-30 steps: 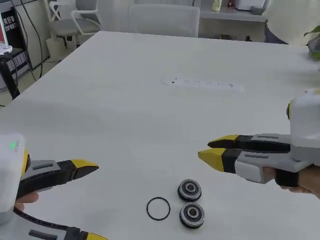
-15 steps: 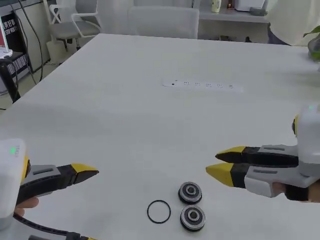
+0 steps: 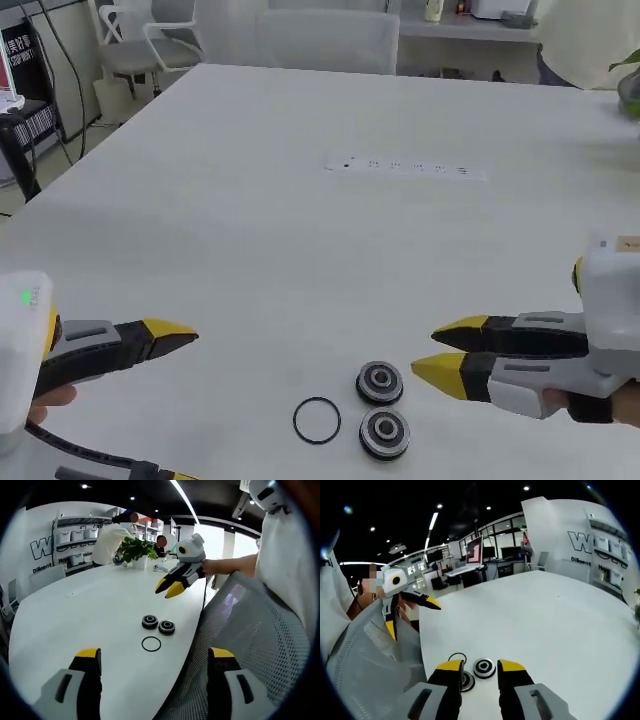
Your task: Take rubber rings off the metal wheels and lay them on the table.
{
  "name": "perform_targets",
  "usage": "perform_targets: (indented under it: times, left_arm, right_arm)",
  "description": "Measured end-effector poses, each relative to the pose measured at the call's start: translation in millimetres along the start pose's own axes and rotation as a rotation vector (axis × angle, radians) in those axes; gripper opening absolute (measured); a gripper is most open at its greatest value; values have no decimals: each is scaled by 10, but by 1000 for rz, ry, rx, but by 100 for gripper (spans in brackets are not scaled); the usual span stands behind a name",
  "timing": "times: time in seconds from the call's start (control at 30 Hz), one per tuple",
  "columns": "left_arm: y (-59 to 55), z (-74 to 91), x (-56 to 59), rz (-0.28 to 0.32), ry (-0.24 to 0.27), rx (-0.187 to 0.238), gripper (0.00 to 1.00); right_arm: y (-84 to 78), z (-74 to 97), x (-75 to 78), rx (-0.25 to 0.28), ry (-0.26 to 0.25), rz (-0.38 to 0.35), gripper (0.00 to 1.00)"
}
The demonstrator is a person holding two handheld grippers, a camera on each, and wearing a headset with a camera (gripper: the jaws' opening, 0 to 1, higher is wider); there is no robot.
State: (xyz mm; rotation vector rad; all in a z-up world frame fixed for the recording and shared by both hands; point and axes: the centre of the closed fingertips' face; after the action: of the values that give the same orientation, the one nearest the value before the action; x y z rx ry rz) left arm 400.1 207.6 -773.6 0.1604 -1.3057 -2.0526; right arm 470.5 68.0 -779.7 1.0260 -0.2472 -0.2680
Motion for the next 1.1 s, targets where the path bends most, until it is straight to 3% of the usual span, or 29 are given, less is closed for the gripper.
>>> perform_targets:
  times: [0.17, 0.5, 0.7, 0.9, 1.1]
  left_arm:
    - [70, 44, -35, 2, 16, 17, 86]
    - [472, 72, 55, -66, -7, 65, 86]
    - [702, 6, 152, -129, -42, 72, 86]
    - [851, -75, 146, -169, -64, 66, 84]
    - [955, -233, 132, -219, -62, 77, 73]
  right_arm:
    - [-47, -4, 3, 2, 8, -12, 25]
    - [-118, -17, -12, -1, 16, -50, 25]
    - [-150, -33, -56, -10, 31, -50, 25]
    - [-161, -52, -98, -14, 48, -53, 26]
    - [-199, -63, -112, -23, 54, -57, 26]
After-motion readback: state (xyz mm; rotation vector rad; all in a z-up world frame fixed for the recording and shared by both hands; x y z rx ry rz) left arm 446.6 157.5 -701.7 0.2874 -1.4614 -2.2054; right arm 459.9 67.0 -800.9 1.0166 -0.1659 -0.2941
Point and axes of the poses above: the centre of the closed fingertips' face, and the gripper's own axes: z roughly backward along the fingers, x roughly to its right, y roughly out of its top, and after that the axes turned 15 degrees about z, right-handed
